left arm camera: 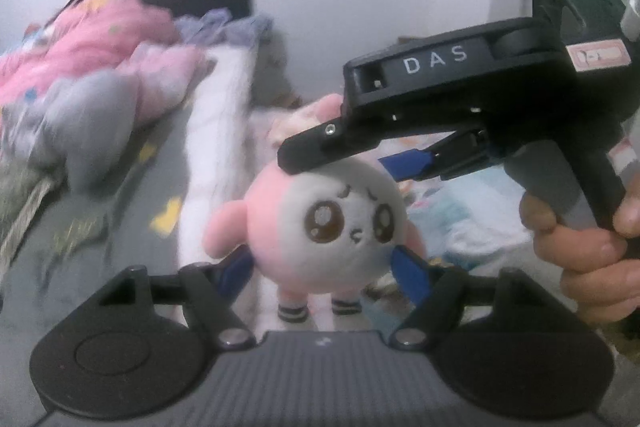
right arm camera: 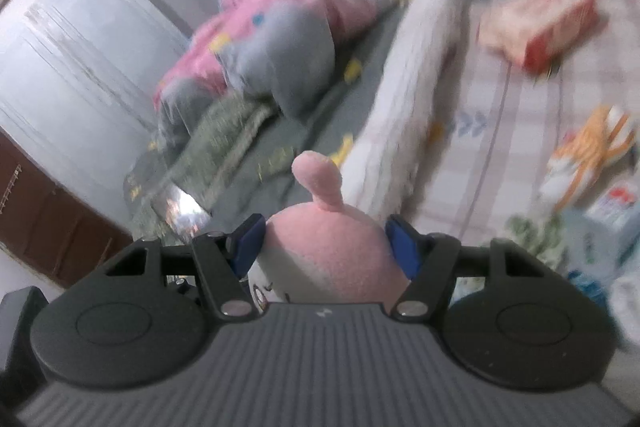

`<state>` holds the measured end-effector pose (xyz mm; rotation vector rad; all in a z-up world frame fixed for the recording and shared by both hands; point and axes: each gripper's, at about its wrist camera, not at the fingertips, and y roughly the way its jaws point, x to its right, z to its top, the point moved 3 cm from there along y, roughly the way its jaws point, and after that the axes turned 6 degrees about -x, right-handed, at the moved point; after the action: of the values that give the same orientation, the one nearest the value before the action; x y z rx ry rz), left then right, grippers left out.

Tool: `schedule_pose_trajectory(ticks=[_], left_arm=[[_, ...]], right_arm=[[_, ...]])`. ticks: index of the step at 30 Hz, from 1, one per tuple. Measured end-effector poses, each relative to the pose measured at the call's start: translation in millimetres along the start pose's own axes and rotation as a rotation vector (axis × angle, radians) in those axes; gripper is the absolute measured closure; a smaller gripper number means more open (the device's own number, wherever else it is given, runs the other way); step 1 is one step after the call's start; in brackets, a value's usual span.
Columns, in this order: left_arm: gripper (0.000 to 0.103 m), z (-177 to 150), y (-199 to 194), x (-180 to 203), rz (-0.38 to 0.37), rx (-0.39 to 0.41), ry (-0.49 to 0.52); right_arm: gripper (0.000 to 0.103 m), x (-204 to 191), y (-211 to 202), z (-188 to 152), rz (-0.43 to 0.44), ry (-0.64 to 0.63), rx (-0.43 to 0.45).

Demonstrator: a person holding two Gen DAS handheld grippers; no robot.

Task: Organize soft objects
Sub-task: 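Lift the pink plush toy with the right tool toward the box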

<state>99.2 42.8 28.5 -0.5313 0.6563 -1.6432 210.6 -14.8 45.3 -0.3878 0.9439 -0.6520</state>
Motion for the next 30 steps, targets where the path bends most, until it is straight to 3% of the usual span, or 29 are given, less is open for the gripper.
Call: schedule_pose_trajectory(ticks=[5, 9, 15, 19, 24, 30], left_arm=[[0.026, 28.7, -4.2, 51.7, -0.092, 0.045, 0.096], [0.026, 47.7, 5.6, 106.3, -0.196, 0.054, 0.169], [0.025, 66.6, 34.4, 207.8, -0.399, 0.015, 0.260], [0.025, 67.5, 58.3, 268.1, -0.490, -0.036, 0.309], [0.024, 57.3, 83.2, 310.6, -0.513, -0.089, 0.355], [0.024, 56.1, 91.4, 292.5, -0.476, -0.097, 0.331]], right_arm=[[0.038, 16.1, -72.6, 2.5, -0.049, 0.003, 0.113], [0.038, 50.9, -137.5, -2.5, -0.113, 0.053, 0.179], [0.039, 127.0, -236.5, -27.9, -0.228, 0.202, 0.247], [0.039, 184.7, -288.8, -52.6, -0.295, 0.314, 0.253], [0.039, 242.6, -320.7, -77.5, -0.351, 0.419, 0.225], [0.040, 306.7, -314.3, -88.4, -0.479, 0.440, 0.126]])
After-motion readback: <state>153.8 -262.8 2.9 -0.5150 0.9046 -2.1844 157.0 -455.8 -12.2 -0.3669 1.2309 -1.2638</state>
